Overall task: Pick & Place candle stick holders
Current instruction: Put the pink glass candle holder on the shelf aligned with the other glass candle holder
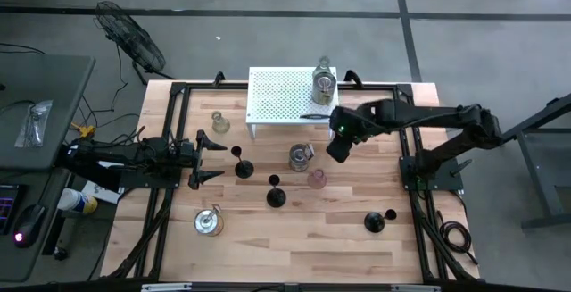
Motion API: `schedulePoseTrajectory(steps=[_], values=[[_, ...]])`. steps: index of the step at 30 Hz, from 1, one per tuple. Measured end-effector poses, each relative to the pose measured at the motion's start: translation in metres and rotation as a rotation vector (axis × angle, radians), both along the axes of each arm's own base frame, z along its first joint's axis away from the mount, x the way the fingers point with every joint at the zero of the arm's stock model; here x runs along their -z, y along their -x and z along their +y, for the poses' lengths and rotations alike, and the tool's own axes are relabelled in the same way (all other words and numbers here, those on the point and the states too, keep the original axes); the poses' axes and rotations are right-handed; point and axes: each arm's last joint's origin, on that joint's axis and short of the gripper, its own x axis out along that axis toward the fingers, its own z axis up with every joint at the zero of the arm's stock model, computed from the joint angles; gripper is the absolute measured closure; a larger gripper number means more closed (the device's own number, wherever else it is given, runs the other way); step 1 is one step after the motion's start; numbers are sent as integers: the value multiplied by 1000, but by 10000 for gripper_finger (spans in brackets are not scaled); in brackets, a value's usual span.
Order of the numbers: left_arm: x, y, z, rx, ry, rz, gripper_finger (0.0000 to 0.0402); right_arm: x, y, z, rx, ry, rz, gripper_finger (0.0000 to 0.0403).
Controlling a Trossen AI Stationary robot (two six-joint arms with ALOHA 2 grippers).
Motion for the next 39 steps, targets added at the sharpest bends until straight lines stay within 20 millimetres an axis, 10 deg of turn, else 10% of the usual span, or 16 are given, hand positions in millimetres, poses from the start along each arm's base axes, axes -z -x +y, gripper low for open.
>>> schedulePoseTrajectory(steps=[21, 39], values=[[0, 0, 0, 0, 0, 0, 29, 63, 55, 22, -247, 46, -233, 253], [0, 0, 0, 0, 0, 0, 29, 85, 45, 28, -342, 77, -393, 253]])
